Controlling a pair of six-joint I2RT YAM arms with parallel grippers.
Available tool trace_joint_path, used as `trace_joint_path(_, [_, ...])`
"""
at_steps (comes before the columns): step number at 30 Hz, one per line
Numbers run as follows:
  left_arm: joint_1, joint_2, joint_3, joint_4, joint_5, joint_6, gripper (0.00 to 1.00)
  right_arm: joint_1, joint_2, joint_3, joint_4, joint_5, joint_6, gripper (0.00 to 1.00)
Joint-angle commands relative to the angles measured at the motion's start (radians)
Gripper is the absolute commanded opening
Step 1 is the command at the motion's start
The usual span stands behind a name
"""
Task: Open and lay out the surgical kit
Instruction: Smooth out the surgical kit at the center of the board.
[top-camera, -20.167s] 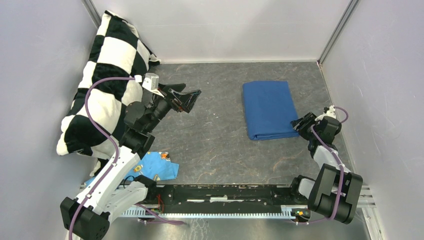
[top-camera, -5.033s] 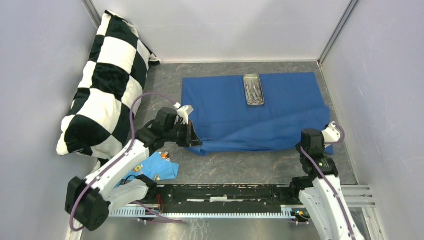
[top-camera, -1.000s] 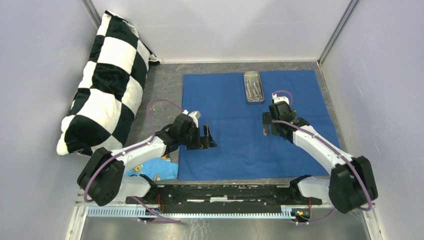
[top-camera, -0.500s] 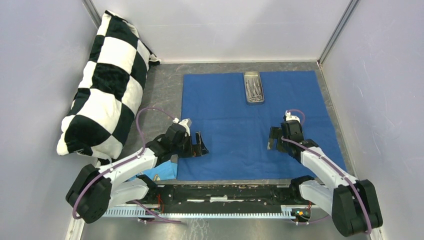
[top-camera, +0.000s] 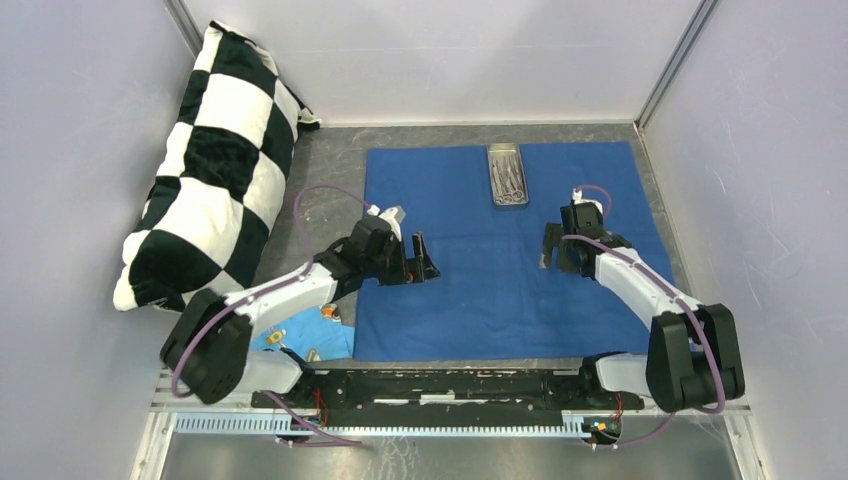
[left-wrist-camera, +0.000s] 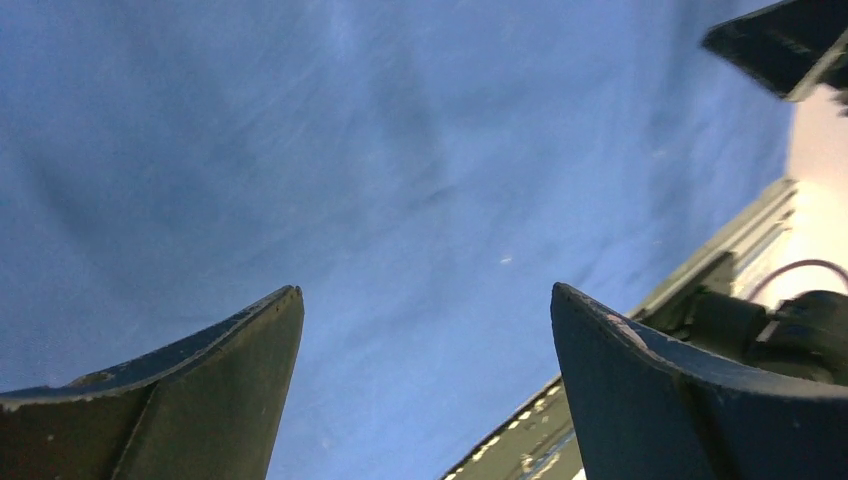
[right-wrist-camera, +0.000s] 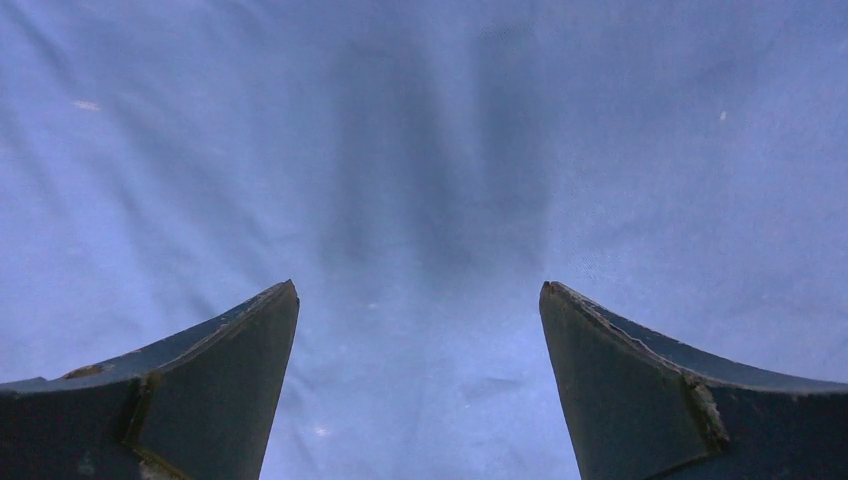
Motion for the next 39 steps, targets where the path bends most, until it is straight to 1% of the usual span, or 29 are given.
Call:
trace_joint_path(1, [-0.007, 0.089, -0.087, 0.100, 0.010, -0.009, 0.98, -0.053, 0.026, -0.090, 0.004, 0.034, 0.001, 0.98])
trace_joint_path(4, [-0.007, 0.034, -0.174, 0.096, -0.046, -0.019, 0.98, -0.114, -0.042, -0.202, 0.016, 0.004, 0.032, 0.98])
trace_joint_path(7, [-0.006, -0.047, -0.244, 0.053, -0.087, -0.005, 0.99, -0.120, -0.163, -0.290, 0.000, -0.028, 0.093, 0.98])
trace_joint_path(9, [-0.006, -0.096, -0.256, 0.004, -0.087, 0.009, 1.00, -0.120, -0.252, -0.314, -0.025, -0.026, 0.113, 0.98])
trace_joint_path(12, [-0.006, -0.150, -0.219, -0.043, -0.046, 0.011, 1.00, -0.126, -0.300, -0.257, -0.064, 0.024, 0.104, 0.98])
trace_joint_path(16, [-0.005, -0.182, -0.147, -0.049, -0.021, 0.003, 1.00, -0.156, -0.236, -0.154, -0.046, 0.087, 0.064, 0.98])
trace_joint_path(18, [-0.005, -0.160, -0.124, -0.032, -0.031, 0.011, 1.00, -0.203, -0.186, -0.116, -0.020, 0.104, 0.045, 0.98])
trace_joint_path(20, [-0.005, -0.116, -0.110, -0.020, -0.031, 0.024, 1.00, -0.261, -0.143, -0.098, 0.000, 0.083, 0.031, 0.98])
trace_joint_path(23, [-0.005, -0.056, -0.139, 0.021, -0.042, 0.020, 1.00, -0.359, -0.122, -0.111, 0.047, 0.033, 0.022, 0.98])
trace_joint_path(28, [-0.005, -0.065, -0.232, 0.060, -0.114, 0.006, 1.00, -0.596, -0.122, -0.249, 0.130, -0.109, 0.022, 0.98])
trace_joint_path(32, [-0.005, -0.090, -0.263, 0.034, -0.137, 0.013, 1.00, -0.746, -0.186, -0.336, 0.128, -0.139, 0.037, 0.98])
trace_joint_path(35, [-0.007, -0.126, -0.260, 0.009, -0.133, 0.019, 0.99, -0.770, -0.267, -0.330, 0.096, -0.149, 0.033, 0.98])
trace_joint_path(39, [-0.007, -0.183, -0.205, -0.047, -0.158, 0.043, 1.00, -0.742, -0.381, -0.285, 0.106, -0.221, 0.009, 0.98])
